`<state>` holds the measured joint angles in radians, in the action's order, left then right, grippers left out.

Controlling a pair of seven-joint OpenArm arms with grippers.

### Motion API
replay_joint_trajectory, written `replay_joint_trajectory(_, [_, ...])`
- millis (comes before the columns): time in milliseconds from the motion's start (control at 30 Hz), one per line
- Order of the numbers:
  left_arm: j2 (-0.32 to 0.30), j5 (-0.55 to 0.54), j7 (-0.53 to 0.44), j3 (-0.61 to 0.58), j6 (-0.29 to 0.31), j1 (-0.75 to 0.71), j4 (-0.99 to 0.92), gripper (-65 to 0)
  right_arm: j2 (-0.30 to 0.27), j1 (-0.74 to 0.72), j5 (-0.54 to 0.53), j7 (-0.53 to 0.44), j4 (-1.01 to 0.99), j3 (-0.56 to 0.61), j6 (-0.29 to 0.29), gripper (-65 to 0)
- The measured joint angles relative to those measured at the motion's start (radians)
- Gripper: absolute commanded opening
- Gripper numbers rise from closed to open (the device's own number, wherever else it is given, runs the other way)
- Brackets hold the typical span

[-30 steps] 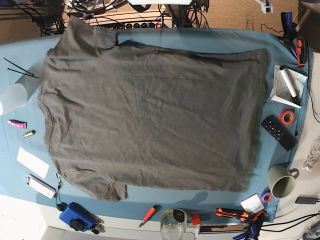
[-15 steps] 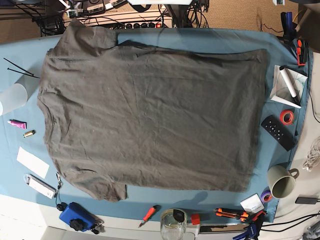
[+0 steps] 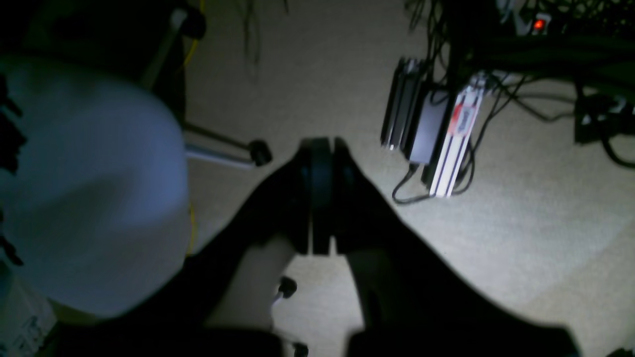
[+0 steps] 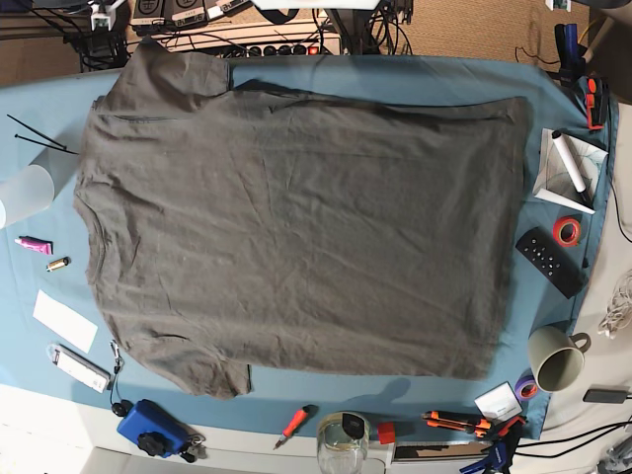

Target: Fold the T-shirt properly

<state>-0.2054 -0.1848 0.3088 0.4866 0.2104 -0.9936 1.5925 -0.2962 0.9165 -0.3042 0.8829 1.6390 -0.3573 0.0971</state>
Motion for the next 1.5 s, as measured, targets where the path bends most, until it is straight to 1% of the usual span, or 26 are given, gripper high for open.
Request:
replay_joint_trajectory(67, [0.0,-0.001,0.002,0.0,0.0,0.0,0.015,-65.0,0.0,0.004,-0.04,0.058,0.048,-0.035,0.039,-48.1])
replay_joint_trajectory(133, [0.0,-0.001,0.0,0.0,0.0,0.001,0.02,-65.0,0.0,0.003,-0.101,0.106,0.081,-0.069,0.069,-43.6])
replay_joint_trajectory(167, [0.0,-0.001,0.001,0.0,0.0,0.001,0.019,-65.0,0.0,0.003,-0.127,0.127,0.094,-0.085,0.08,-43.2])
replay_joint_trajectory(233, [0.0,-0.001,0.003,0.0,0.0,-0.001,0.019,-65.0,0.0,0.003,-0.172,0.131,0.103,-0.114,0.084,-43.2])
replay_joint_trajectory(267, [0.0,0.0,0.006,0.0,0.0,0.0,0.019,-65.0,0.0,0.003,-0.179,0.127,0.104,-0.126,0.085,-43.2])
replay_joint_trajectory(367, [0.0,-0.001,0.006,0.0,0.0,0.0,0.019,-65.0,0.0,0.004,-0.164,0.111,0.104,-0.139,0.084,-43.3])
replay_joint_trajectory(467, [0.0,-0.001,0.005,0.0,0.0,0.0,0.019,-65.0,0.004,0.003,-0.126,0.108,0.104,-0.139,0.084,-43.3])
replay_joint_trajectory(600, [0.0,-0.002,0.006,0.0,0.0,0.0,0.019,-65.0,0.04,0.003,-0.105,0.062,0.104,-0.139,0.087,-43.3])
replay_joint_trajectory(667, [0.0,-0.001,0.005,0.0,0.0,0.0,0.019,-65.0,0.06,0.003,-0.097,0.064,0.104,-0.139,0.087,-43.3])
replay_joint_trajectory(733, [0.0,-0.001,0.006,0.0,0.0,0.0,0.019,-65.0,0.069,0.0,-0.096,0.107,0.104,-0.139,0.092,-43.3])
replay_joint_trajectory(800, [0.0,-0.001,0.005,0.0,0.0,0.0,0.019,-65.0,0.068,-0.002,-0.096,0.115,0.103,-0.14,0.166,-43.3])
replay_joint_trajectory(900, [0.0,-0.012,0.006,0.0,0.0,0.0,0.019,-65.0,0.067,-0.005,-0.193,0.144,0.109,-0.14,0.215,-43.2])
replay_joint_trajectory(967, [0.0,-0.019,0.006,0.0,0.0,0.0,0.019,-65.0,0.068,-0.005,-0.233,0.173,0.132,-0.141,0.237,-43.2])
replay_joint_trajectory(1000, [0.0,-0.019,0.006,0.0,0.0,0.0,0.019,-65.0,0.069,-0.005,-0.256,0.187,0.148,-0.153,0.241,-43.2])
replay_joint_trajectory(1033, [0.0,-0.019,0.014,0.0,0.0,0.0,0.019,-65.0,0.069,-0.005,-0.286,0.2,0.167,-0.172,0.257,-43.2])
replay_joint_trajectory(1100, [0.0,-0.019,0.021,0.0,0.0,0.0,0.019,-65.0,0.069,-0.005,-0.384,0.24,0.209,-0.238,0.31,-43.2])
replay_joint_trajectory(1167, [0.0,-0.019,0.021,0.0,0.0,0.0,0.019,-65.0,0.069,-0.005,-0.489,0.282,0.246,-0.321,0.375,-43.2])
replay_joint_trajectory(1233, [0.0,-0.019,0.021,0.0,0.002,0.0,0.019,-65.0,0.069,-0.005,-0.593,0.291,0.266,-0.414,0.435,-43.2])
replay_joint_trajectory(1267, [0.0,-0.019,0.021,0.0,0.003,0.0,0.019,-65.0,0.069,-0.005,-0.632,0.288,0.268,-0.46,0.455,-43.2])
replay_joint_trajectory(1333, [0.0,-0.019,0.021,0.0,0.003,0.0,0.019,-65.0,0.069,-0.005,-0.661,0.264,0.267,-0.544,0.473,-43.2])
replay_joint_trajectory(1400, [0.0,-0.025,0.021,0.0,0.003,0.0,0.019,-65.0,0.068,-0.012,-0.662,0.25,0.266,-0.607,0.48,-43.2])
replay_joint_trajectory(1500, [0.0,-0.077,0.021,0.0,0.003,0.0,0.019,-65.0,0.068,-0.057,-0.663,0.25,0.265,-0.644,0.48,-43.2])
